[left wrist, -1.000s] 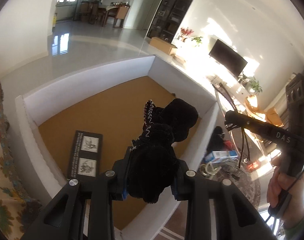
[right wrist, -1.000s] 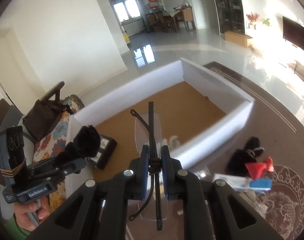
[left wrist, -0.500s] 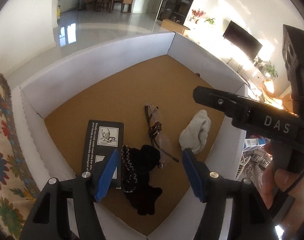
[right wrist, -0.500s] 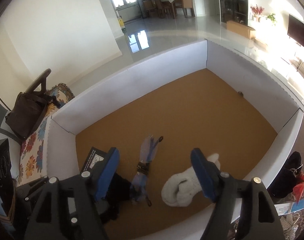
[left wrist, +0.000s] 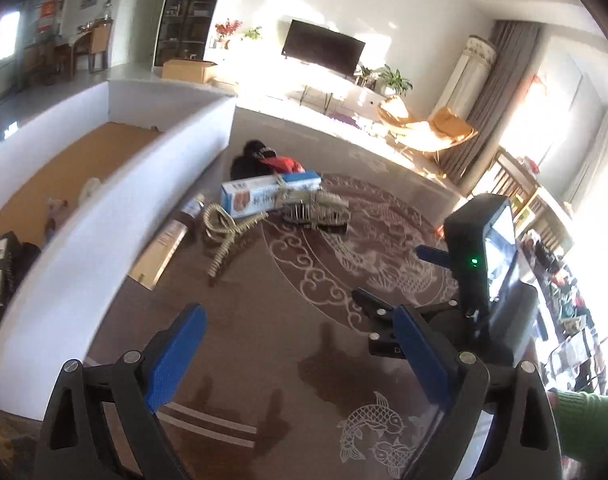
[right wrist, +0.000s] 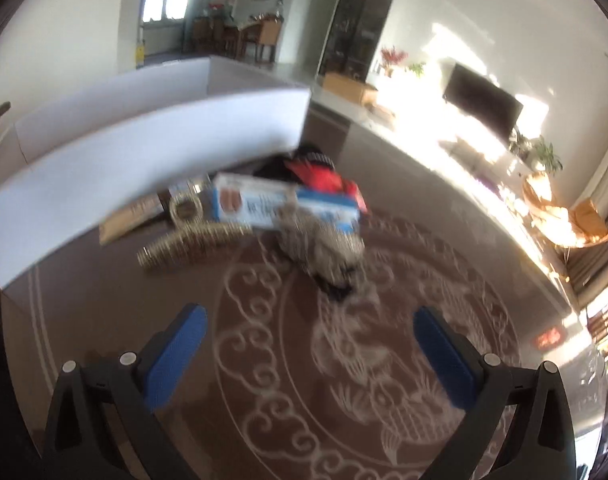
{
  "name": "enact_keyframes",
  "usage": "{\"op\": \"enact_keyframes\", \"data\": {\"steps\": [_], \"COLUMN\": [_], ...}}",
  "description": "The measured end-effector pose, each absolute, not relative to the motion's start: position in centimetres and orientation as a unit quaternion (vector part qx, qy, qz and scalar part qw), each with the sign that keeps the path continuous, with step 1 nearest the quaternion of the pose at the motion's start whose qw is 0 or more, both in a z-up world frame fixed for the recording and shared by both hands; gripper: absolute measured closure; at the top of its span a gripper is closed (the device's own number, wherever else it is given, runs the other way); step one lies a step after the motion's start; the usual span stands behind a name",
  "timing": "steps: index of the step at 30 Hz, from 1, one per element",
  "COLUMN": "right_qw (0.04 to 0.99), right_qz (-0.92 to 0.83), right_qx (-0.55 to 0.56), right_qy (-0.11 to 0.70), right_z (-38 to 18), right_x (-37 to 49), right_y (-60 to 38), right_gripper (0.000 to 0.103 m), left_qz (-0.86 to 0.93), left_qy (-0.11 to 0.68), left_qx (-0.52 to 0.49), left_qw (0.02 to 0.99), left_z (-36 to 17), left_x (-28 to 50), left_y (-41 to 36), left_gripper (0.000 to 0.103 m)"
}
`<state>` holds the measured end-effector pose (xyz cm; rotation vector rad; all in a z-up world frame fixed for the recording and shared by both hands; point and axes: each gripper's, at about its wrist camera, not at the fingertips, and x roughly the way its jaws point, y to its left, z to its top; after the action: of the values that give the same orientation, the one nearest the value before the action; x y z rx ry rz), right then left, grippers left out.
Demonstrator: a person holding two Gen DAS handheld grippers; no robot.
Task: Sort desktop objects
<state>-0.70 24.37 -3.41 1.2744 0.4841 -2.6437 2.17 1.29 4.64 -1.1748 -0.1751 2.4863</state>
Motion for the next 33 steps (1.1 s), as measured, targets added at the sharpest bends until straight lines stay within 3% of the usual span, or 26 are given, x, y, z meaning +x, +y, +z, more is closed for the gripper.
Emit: {"op": "enact_keyframes", "data": {"steps": [5,10,16,17,33], "right_qw": [0.064,0.042,0.04,0.041,0.041], "right_qz": [-0.88,-0.888,-0.888,-0.888,-0.888], "right_qx": [0.459,0.457,0.457,0.457,0.456], "right_qy": [0.103,0.029,0.029,0.029,0.027], "right_z": [-6.4,-6.5,-6.3,-6.3,-6.7], "right_x": [2.7,4.6,4.5,4.5,4.7], "right_y": [29.0,31.4,31.6,31.6,31.5], "right_gripper": [0.0,0.0,0.0,0.0,0.0], "left_qz": [0.865,0.872,0.876,0.875,0.876], "left_qy": [-0.032,-0.003,0.046,0.061,0.061], "left_qx": [-0.473,-0.471,-0.468,-0.469,-0.465], "left_qw": [0.161,0.136,0.107,0.103,0.111], "left_z": [-1.8,-3.5,-4.3,-4.4,-4.8], "left_x": [1.4,1.7,1.8,1.7,1.4], "left_y": [5.1,6.0,6.8,7.2,7.3], "left_gripper": [0.008,0.008,0.007,0.001,0.0]}}
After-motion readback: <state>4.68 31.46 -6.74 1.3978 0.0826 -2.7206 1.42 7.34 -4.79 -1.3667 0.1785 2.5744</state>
